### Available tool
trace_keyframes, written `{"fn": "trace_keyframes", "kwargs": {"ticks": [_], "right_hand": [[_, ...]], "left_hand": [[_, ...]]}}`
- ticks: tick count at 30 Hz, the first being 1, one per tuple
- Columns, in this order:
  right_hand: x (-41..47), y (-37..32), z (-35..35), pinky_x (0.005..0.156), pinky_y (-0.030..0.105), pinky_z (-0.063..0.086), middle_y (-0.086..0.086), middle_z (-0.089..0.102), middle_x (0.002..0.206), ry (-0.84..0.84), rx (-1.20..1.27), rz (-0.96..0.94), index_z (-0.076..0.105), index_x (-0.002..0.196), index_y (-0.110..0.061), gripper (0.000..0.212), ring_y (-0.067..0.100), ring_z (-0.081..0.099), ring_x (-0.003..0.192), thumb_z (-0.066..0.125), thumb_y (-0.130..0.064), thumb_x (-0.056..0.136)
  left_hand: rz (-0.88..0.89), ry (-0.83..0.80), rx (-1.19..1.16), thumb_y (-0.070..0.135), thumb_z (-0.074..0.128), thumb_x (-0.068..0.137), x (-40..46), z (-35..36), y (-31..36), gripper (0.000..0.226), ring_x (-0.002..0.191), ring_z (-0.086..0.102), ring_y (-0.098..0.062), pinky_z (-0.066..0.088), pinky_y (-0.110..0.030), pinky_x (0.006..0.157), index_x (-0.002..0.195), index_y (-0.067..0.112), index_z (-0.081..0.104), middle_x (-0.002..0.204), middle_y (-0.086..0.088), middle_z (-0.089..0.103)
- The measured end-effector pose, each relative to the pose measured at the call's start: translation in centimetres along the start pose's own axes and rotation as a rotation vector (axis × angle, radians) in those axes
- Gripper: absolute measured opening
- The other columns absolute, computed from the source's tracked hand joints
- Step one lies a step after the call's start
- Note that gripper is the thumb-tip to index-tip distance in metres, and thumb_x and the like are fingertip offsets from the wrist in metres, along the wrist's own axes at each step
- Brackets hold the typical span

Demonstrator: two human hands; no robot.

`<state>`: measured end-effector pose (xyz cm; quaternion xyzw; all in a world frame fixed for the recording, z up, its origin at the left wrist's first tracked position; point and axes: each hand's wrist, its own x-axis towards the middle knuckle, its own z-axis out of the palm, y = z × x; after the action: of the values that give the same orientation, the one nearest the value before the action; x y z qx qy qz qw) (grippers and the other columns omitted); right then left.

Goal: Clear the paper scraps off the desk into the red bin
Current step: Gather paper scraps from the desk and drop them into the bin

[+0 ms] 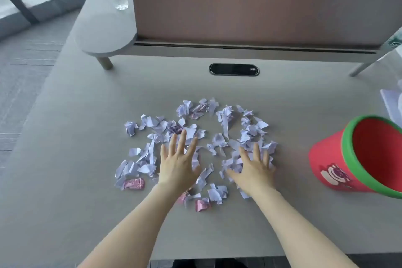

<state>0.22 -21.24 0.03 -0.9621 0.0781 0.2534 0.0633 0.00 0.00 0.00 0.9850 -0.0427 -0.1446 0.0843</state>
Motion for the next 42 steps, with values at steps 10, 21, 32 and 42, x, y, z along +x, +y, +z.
{"fn": "trace_keyframes", "kwargs": {"ticks": [10, 21, 32, 42], "right_hand": [[1.1, -0.1, 1.0, 0.087, 0.041, 0.050, 0.000, 0.025, 0.146, 0.020, 0.025, -0.063, 0.024, 0.144, -0.034, 0.075, 0.028, 0.027, 0.130, 0.055, -0.060, 0.081], [0.7, -1.1, 2.5, 0.064, 0.037, 0.047, 0.003, 0.045, 0.111, 0.076, 0.196, -0.186, 0.055, 0.110, -0.017, 0.036, 0.028, 0.049, 0.096, 0.046, 0.005, 0.082], [0.2, -1.8, 2.5, 0.061, 0.038, 0.047, 0.004, 0.054, 0.093, 0.218, 0.333, -0.129, 0.056, 0.081, -0.006, 0.016, 0.030, 0.055, 0.078, 0.051, 0.009, 0.078], [-2.0, -2.2, -2.5, 0.060, 0.029, 0.039, 0.002, 0.056, 0.090, 0.507, 0.651, -0.105, 0.065, 0.083, -0.006, 0.015, 0.018, 0.052, 0.074, 0.053, 0.003, 0.084]], "left_hand": [[0.032, -0.090, -0.054, 0.043, 0.049, 0.088, 3.1, 0.3, 0.6, 0.075, 0.143, 0.014, -0.031, 0.028, -0.045, 0.112, 0.149, 0.035, 0.006, 0.160, -0.002, -0.001], [-0.021, -0.077, -0.280, 0.018, 0.057, 0.089, 2.1, 0.6, 2.0, 0.038, 0.115, 0.042, -0.026, 0.043, -0.032, 0.065, 0.127, 0.020, 0.055, 0.126, -0.001, 0.048], [-0.099, 0.040, -0.551, 0.001, 0.050, 0.087, 1.8, 0.8, 2.5, 0.026, 0.083, 0.060, -0.027, 0.049, -0.032, 0.072, 0.096, 0.011, 0.072, 0.096, -0.004, 0.064], [0.050, 0.176, -0.680, 0.003, 0.057, 0.086, 1.8, -4.5, 7.1, 0.020, 0.081, 0.058, -0.018, 0.039, -0.021, 0.068, 0.094, 0.013, 0.072, 0.091, -0.001, 0.066]]}}
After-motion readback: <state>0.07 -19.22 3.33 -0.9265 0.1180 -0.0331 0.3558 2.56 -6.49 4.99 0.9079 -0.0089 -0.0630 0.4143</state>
